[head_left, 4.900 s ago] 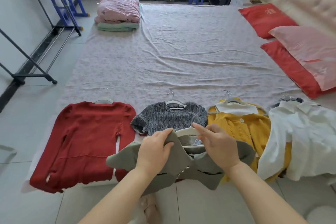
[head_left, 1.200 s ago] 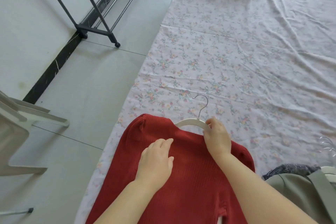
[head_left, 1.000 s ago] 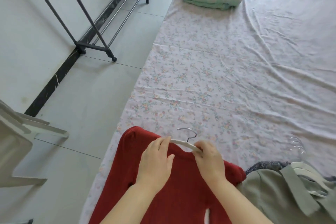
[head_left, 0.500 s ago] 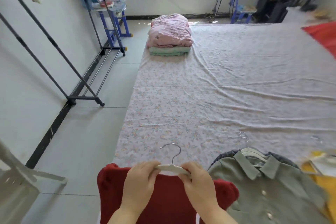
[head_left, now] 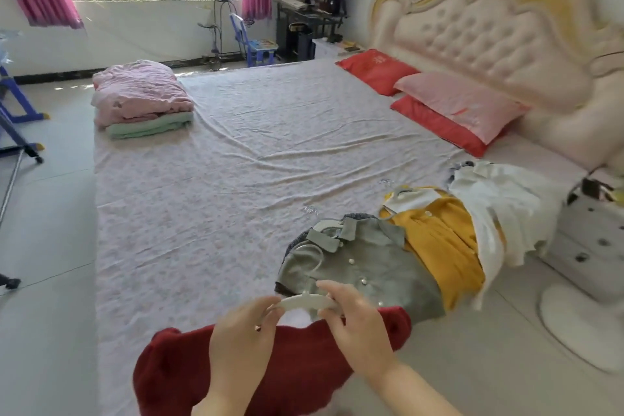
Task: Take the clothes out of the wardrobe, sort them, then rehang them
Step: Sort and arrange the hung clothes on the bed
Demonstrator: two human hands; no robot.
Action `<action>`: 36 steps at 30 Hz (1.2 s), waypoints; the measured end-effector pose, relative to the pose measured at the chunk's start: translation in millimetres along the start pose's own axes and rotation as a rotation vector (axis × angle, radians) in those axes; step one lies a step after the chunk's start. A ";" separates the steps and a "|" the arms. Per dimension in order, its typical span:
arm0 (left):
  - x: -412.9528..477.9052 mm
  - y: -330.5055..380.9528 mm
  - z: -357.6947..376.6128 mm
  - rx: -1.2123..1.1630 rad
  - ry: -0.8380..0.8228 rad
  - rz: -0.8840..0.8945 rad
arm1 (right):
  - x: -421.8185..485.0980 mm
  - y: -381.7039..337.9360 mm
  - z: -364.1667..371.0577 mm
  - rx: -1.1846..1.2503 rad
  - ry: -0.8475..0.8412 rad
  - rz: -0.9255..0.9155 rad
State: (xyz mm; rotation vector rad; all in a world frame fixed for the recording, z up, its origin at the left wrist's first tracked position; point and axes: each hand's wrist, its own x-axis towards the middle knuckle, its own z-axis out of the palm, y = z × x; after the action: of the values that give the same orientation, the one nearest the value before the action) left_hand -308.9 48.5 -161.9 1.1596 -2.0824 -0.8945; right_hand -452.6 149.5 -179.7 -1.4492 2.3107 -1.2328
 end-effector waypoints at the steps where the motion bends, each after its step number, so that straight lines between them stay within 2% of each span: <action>1: -5.9 11.2 6.0 -0.022 -0.023 0.018 | -10.5 2.8 -12.3 -0.027 0.033 0.006; 8: -46.1 91.2 55.0 -0.083 -0.170 0.128 | -64.0 32.4 -101.1 -0.110 0.251 0.041; 16: -109.7 177.0 150.2 -0.116 -0.219 0.237 | -123.9 111.1 -219.1 -0.175 0.304 0.051; 21: -144.6 237.5 211.7 -0.077 -0.231 0.246 | -144.8 162.8 -293.4 -0.193 0.324 0.028; 29: -152.4 318.7 293.3 -0.091 -0.322 0.237 | -125.5 234.4 -398.2 -0.213 0.279 0.000; 36: -106.0 351.3 362.3 -0.105 -0.365 0.229 | -66.0 291.8 -439.3 -0.206 0.261 -0.002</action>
State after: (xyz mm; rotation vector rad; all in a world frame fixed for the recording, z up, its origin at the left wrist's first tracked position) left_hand -703.5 378.1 -123.4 0.7243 -2.3625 -1.1534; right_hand -841.7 506.2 -117.5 -1.4247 2.6793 -1.2852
